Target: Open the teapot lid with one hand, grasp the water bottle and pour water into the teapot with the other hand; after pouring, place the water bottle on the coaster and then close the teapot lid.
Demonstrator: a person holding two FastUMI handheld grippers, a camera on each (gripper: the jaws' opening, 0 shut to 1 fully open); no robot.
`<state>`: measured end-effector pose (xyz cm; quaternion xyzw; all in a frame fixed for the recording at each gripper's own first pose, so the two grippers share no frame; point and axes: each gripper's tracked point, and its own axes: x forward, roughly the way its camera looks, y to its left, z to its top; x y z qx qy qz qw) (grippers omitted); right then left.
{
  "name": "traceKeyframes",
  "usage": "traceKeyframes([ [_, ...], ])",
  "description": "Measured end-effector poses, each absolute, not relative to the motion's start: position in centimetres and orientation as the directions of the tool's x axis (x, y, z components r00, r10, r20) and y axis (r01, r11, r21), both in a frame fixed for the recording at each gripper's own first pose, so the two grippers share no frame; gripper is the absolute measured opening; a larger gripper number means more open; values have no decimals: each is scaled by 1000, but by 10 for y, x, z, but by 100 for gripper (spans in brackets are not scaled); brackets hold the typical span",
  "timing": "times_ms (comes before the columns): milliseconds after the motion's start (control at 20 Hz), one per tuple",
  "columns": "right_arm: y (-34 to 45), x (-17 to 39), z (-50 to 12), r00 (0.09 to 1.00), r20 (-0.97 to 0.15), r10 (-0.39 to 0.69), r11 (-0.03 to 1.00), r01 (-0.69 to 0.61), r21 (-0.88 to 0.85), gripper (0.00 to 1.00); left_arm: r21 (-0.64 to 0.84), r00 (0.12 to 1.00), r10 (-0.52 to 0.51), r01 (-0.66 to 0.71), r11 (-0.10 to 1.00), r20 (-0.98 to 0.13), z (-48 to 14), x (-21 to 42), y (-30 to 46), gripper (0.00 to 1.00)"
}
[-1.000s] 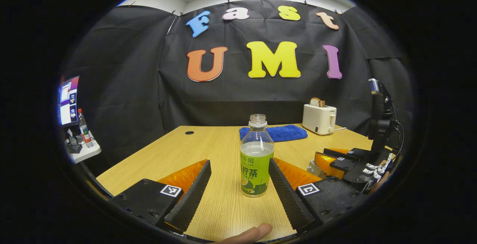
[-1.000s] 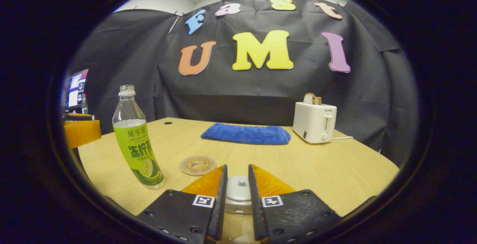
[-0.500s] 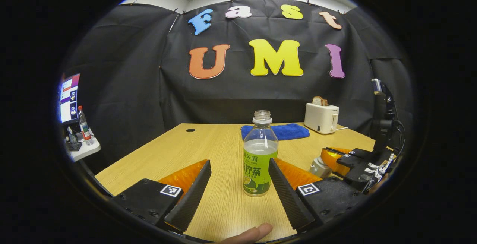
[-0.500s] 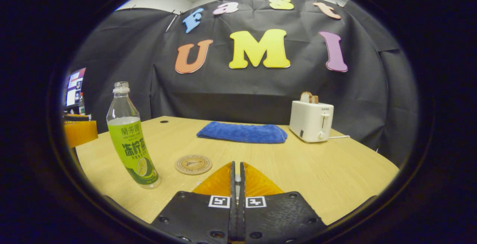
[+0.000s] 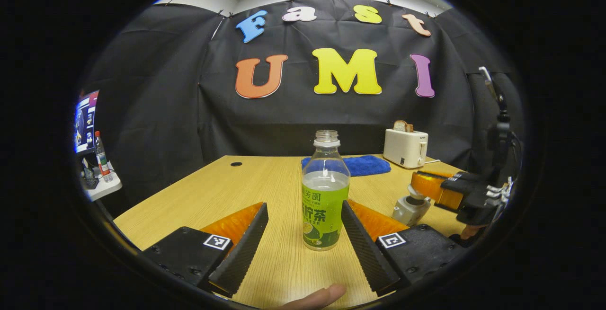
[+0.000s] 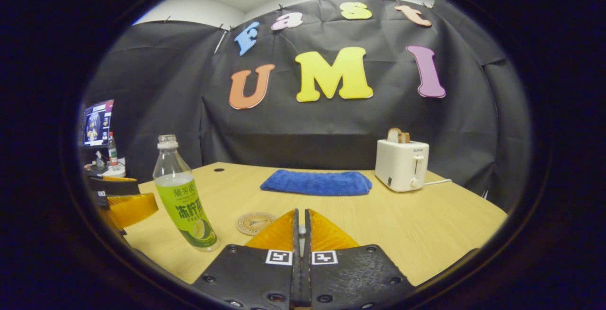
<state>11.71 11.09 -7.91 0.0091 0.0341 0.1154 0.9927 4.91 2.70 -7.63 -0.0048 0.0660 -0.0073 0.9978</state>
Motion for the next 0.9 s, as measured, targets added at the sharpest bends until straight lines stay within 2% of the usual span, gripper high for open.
traceKeyframes([
  [300, 96, 104, -60, 970, -25, 241, 970, -240, 36, 0, -16, 994, -45, 44, 999, -101, -85, 55, 9, 97],
  [550, 86, 94, -49, 966, 4, 257, 966, -257, 38, 0, -10, 999, -39, 39, 999, -16, -78, 64, 5, 97],
  [900, 62, 100, -39, 970, 30, 242, 969, -243, 47, 0, -43, 998, -56, 55, 998, -17, -81, 99, 1, 97],
])
